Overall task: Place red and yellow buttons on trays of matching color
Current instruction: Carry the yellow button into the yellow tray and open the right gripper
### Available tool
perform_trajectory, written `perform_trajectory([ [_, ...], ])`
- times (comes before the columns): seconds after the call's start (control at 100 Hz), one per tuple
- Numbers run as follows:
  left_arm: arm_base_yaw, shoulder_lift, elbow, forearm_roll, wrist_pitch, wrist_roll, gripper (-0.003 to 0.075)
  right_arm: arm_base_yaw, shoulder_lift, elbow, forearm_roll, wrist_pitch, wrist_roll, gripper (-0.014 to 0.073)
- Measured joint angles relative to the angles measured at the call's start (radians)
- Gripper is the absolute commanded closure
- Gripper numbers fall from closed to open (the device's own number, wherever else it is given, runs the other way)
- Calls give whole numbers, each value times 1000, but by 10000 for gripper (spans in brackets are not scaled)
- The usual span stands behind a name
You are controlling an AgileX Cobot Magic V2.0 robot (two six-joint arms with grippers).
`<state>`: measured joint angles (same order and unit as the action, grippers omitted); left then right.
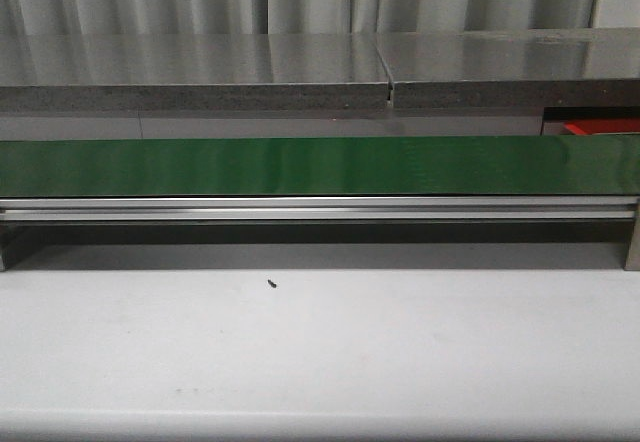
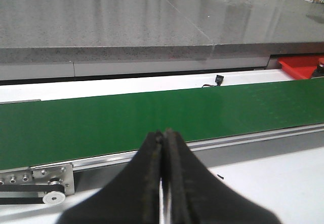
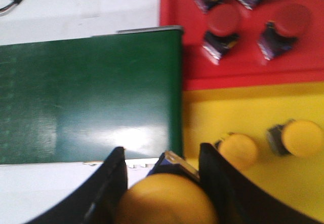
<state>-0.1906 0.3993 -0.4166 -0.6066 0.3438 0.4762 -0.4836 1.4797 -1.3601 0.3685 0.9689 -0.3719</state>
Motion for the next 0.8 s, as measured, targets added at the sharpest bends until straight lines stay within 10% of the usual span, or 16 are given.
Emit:
perform_trajectory([
  [0.35,0,0,0,0,0,0,739,-222,-43,210,-14,-118,63,424],
  [0.8,0,0,0,0,0,0,739,-236,133,305,-10,-323,65,424],
])
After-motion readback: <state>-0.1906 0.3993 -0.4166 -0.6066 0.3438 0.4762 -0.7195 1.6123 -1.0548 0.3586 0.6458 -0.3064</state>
